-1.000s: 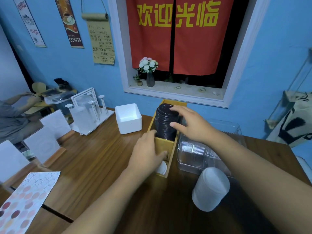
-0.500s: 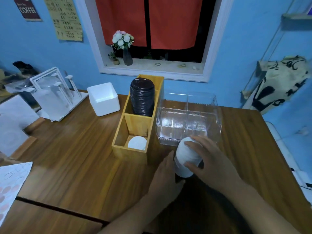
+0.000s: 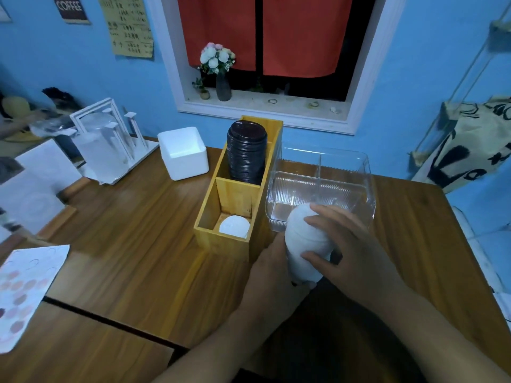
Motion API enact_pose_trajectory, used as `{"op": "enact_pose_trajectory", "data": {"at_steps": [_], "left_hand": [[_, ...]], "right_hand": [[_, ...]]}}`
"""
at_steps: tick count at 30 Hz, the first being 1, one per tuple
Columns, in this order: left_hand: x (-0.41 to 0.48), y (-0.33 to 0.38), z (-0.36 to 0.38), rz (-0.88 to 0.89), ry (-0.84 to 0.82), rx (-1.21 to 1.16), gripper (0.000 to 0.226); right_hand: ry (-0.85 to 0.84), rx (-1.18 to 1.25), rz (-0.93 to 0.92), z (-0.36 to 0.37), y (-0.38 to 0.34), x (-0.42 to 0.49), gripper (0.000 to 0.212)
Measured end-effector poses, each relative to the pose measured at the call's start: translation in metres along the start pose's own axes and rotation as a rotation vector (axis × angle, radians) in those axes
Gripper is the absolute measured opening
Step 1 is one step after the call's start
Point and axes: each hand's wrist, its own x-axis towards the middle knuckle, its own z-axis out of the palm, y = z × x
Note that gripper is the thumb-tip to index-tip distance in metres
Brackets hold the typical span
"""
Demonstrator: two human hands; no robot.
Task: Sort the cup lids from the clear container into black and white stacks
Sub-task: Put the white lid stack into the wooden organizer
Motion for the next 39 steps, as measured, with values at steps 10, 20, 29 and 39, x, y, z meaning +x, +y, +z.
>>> {"op": "enact_pose_trajectory", "data": {"at_steps": [10,20,29,39], "left_hand": [[0.042,0.016,-0.130,-0.015,0.282,0.147,0.093],[0.078,-0.019,-0.114,-0.154,0.286,0.149,0.103],[0.079,-0.027,-0.119,-0.167,0.123,0.191,0.122],[0.064,-0.033,-0.119,-0.098,0.171,0.281,0.089]], "right_hand": [[0.003,0.141,-0.150,0.020,-0.056,0.119,0.054],[-0.141,0.125,-0.186,0.074,-0.024,0.153,0.057],[-0.267,0.037,-0.161,0.099,-0.013,0.142,0.068],[-0.215,-0.095,-0.284,0.114,-0.012,0.126,0.062]]}}
